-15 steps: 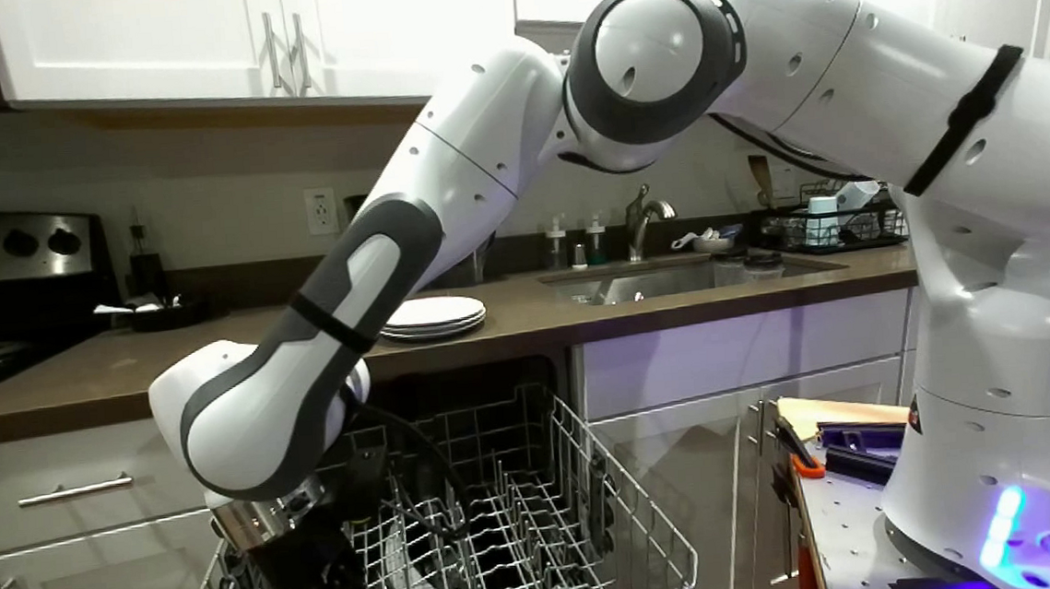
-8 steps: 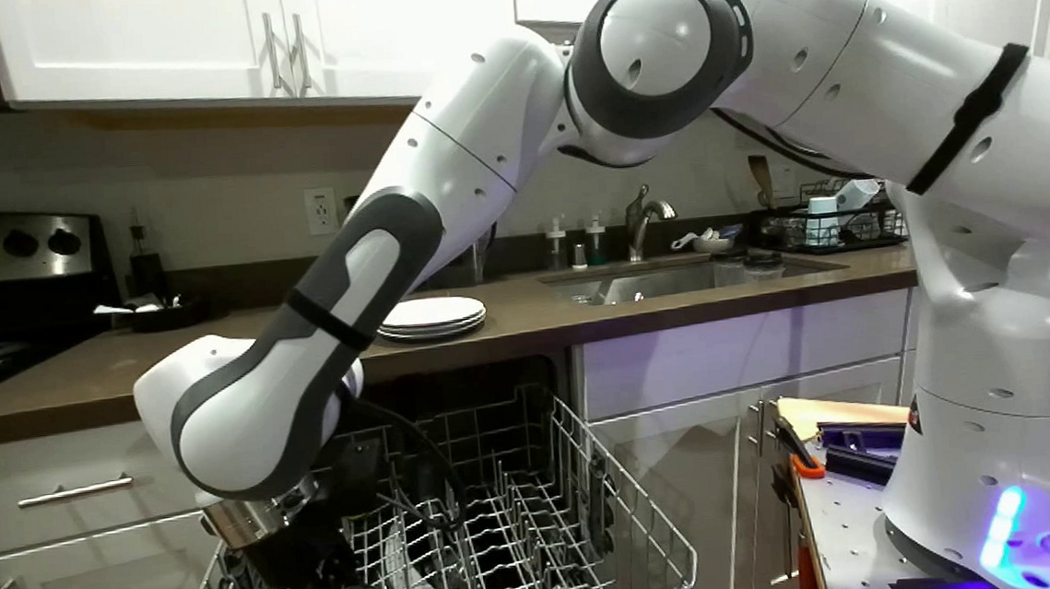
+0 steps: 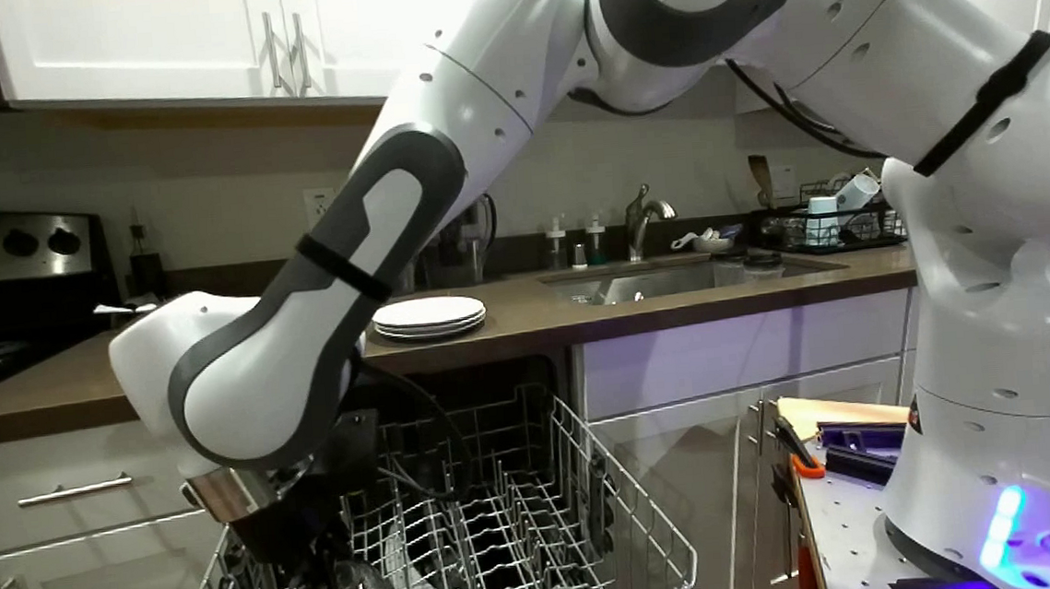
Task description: Remove the white plate from the dishwasher and place it on the countertop, move the glass jar backwards, move the white mug to the left
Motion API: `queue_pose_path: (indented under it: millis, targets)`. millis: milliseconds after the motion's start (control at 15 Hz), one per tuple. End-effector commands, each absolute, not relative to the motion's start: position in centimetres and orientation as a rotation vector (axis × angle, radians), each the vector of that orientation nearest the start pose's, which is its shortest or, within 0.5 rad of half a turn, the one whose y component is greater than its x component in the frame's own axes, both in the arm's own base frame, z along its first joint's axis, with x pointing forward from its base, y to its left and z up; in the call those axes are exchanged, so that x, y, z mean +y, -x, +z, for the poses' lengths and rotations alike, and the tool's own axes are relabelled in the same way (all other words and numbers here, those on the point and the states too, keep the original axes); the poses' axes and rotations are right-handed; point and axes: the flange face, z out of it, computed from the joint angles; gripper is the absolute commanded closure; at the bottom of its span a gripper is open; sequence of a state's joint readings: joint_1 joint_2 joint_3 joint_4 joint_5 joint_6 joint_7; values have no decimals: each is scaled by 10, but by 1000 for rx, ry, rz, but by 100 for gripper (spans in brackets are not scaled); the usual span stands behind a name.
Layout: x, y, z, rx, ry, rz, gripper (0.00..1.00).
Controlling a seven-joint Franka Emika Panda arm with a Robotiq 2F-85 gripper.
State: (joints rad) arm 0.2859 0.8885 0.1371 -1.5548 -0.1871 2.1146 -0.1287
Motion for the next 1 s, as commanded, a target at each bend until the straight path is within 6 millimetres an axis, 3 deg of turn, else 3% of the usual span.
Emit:
queue_pose_path:
  millis: [0, 333, 533, 933]
  targets:
    - [256, -590, 142, -996, 3056, 407, 33]
    - [252, -577, 175, -967, 3103, 370, 33]
    - [241, -575, 191, -904, 3139, 256, 33]
    - [182, -597, 192, -663, 3196, -127, 33]
